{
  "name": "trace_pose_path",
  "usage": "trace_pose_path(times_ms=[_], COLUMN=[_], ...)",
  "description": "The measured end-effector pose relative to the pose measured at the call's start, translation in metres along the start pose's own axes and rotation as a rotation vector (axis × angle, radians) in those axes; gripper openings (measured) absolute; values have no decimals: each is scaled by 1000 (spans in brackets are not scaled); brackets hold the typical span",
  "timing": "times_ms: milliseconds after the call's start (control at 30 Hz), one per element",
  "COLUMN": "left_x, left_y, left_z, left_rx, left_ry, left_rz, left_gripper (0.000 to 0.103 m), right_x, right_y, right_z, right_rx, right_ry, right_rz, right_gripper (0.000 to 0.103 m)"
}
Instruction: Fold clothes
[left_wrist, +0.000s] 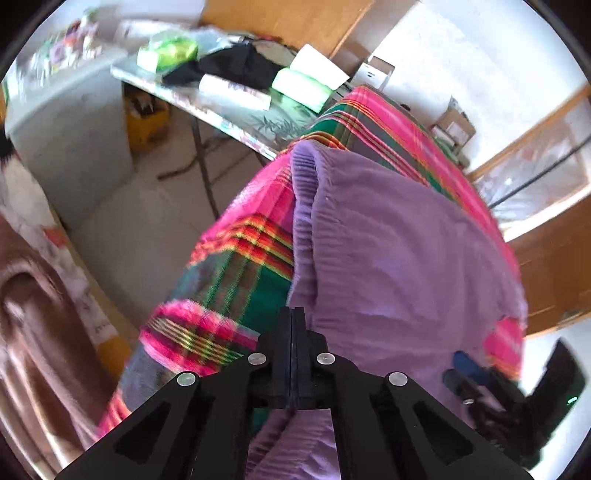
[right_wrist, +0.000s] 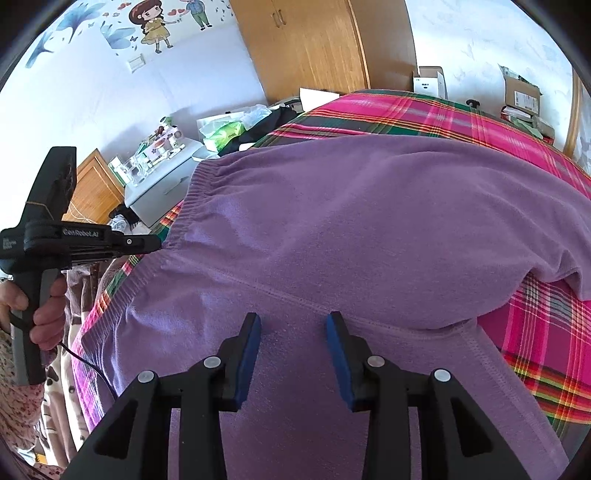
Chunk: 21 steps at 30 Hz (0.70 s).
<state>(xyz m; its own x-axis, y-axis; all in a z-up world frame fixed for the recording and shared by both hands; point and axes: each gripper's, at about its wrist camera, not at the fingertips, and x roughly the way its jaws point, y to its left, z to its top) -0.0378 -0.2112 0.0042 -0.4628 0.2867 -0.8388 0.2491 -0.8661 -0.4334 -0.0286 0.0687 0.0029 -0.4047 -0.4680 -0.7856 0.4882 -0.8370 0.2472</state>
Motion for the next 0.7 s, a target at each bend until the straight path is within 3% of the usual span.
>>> trace_pose_path(times_ms=[267,400,533,633,700], left_x=[-10,-12,-6,7,14], left_y=[-11,-27,-48,-63,-72], left_z=[12,30,49,66,73], left_rx=[65,104,180,239,289], left_ry=[-55,-63,-66,-38,-48], left_rz=[87,91,133,167,194], left_gripper=[7,19,22,22,23], right_x=[-8,-20,-27,-22,-20], right_y=[-8,-15,-34,-57,-72], right_z=[8,23,44,63,73], right_rx=[-3,-26,-40,-33,-3], right_ry=[-12,-53,-94,-104,-112], right_rz=[26,4,-61,-175,-167], right_gripper=[39,39,39,39,39])
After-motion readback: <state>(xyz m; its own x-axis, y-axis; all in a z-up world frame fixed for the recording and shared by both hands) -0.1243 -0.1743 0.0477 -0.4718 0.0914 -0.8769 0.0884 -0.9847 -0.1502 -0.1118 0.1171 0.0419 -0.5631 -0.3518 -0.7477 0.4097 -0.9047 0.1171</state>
